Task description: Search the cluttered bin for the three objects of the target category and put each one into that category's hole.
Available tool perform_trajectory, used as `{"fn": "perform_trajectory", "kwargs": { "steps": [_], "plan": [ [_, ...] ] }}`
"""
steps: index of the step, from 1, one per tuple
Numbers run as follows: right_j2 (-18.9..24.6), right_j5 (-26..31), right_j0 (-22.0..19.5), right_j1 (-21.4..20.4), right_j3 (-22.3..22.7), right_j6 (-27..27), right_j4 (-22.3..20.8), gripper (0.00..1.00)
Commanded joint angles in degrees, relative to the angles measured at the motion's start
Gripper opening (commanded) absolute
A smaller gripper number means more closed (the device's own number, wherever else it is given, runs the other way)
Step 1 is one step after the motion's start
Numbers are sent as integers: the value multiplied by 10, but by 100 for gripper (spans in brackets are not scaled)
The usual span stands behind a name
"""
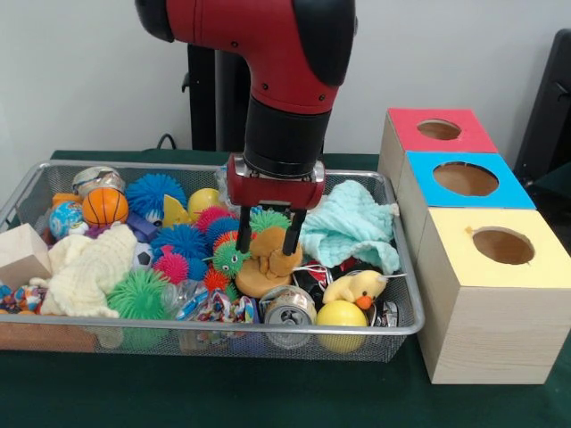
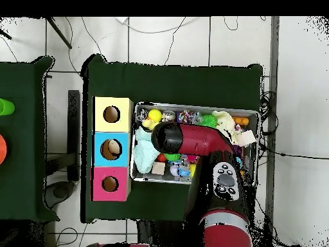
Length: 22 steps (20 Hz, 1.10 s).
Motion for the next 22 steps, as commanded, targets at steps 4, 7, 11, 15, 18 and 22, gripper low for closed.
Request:
{"fn": "perform_trajectory", "kwargs": {
  "steps": [4,7,11,15,18,22],
  "plan": [
    [3,-54,14,10,79,76,-45,100],
    [8,-62,10,2,93,77,-47,100],
    [5,-69,16,-1,103,80,-47,100],
    [-4,-67,27,7,94,88,-41,100],
    [-5,-77,25,10,97,85,-43,100],
    [-2,-103,19,13,106,85,-46,100]
  ]
}}
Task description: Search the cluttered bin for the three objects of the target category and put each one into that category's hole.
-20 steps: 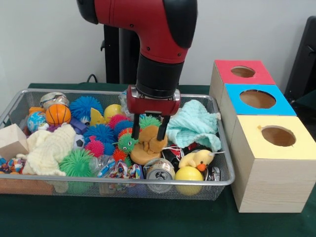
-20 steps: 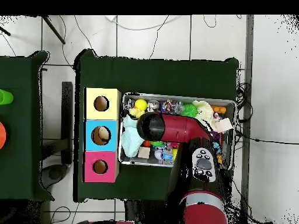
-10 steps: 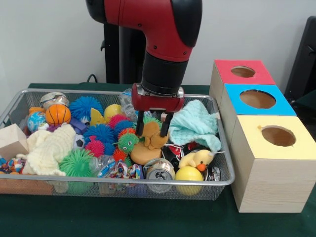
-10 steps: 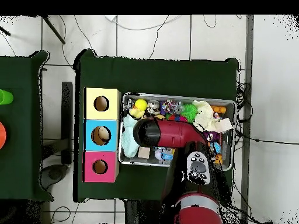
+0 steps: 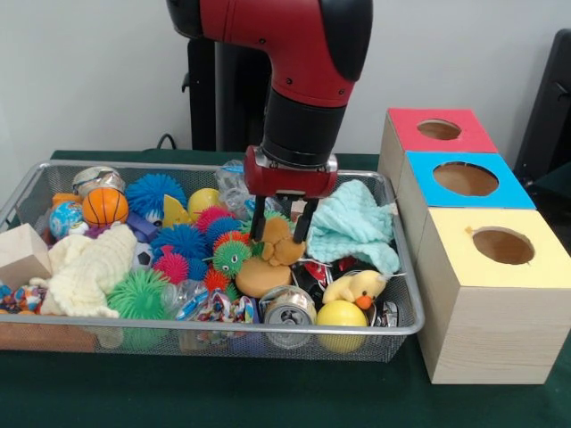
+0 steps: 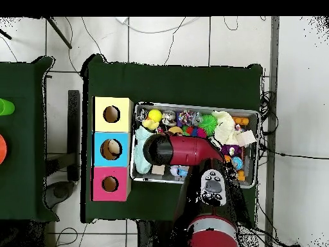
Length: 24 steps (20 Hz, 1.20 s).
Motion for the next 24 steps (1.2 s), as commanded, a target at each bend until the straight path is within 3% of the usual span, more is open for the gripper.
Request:
{"fn": "perform_trajectory", "kwargs": {
  "steps": [1,14,24],
  "plan": [
    [14,-59,-7,23,60,88,-28,100],
    [5,-124,10,69,49,110,-18,100],
    [14,-122,0,54,69,94,-18,100]
  ]
}}
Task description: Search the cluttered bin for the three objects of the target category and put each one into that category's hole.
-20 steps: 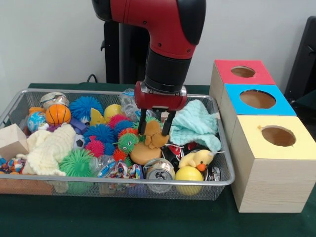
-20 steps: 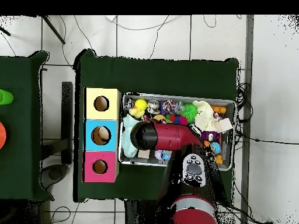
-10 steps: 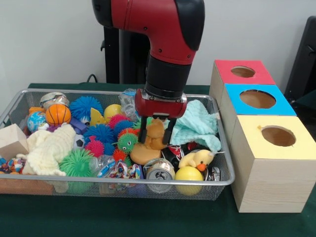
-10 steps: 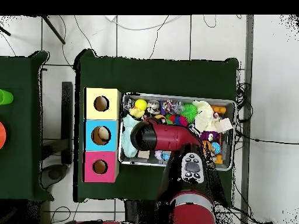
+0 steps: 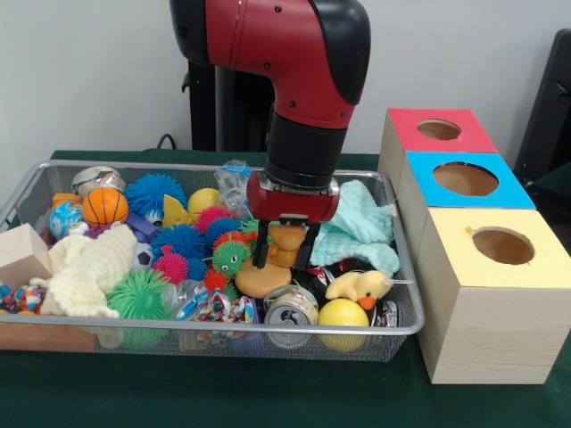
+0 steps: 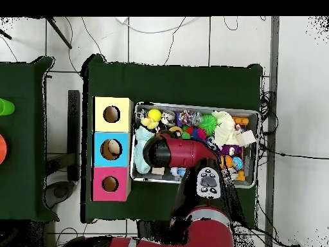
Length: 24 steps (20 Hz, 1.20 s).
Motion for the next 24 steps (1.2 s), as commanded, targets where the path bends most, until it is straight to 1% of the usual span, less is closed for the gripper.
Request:
{"fn": "perform_trajectory", "kwargs": {
  "steps": [1,8,12,16,24],
  "plan": [
    [21,-23,-9,16,70,92,-19,100],
    [24,-21,-13,6,81,86,-23,100],
    [21,-26,-9,10,81,87,-21,100],
    [28,-14,-17,3,84,75,-24,100],
    [26,-17,-11,12,81,83,-19,100]
  ]
}}
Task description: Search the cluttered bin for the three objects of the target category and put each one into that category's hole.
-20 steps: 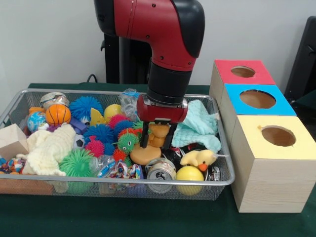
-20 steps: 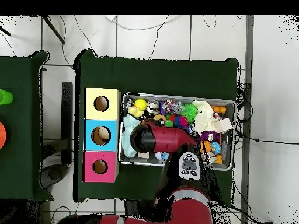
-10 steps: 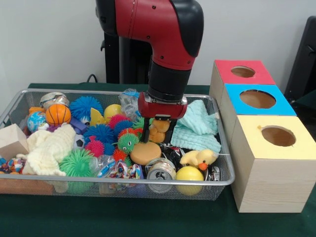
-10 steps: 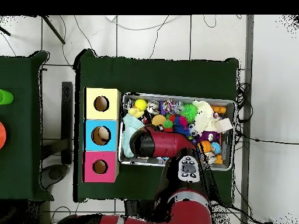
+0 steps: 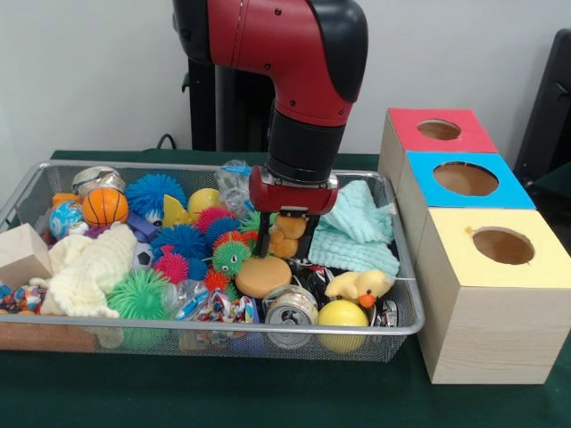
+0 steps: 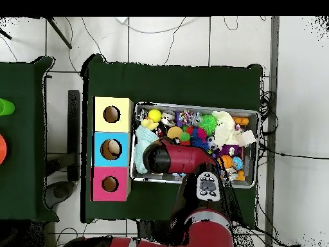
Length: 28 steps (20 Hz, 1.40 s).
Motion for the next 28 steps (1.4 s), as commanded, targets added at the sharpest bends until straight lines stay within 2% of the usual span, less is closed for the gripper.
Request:
{"fn": "perform_trajectory", "kwargs": {
  "steps": [1,23,24,28],
  "plan": [
    [26,-15,-9,14,51,83,-20,100],
    [25,-13,-4,11,53,88,-15,100],
    [27,-14,-5,11,53,87,-16,0],
    [29,-22,-8,11,57,92,-14,0]
  ]
}}
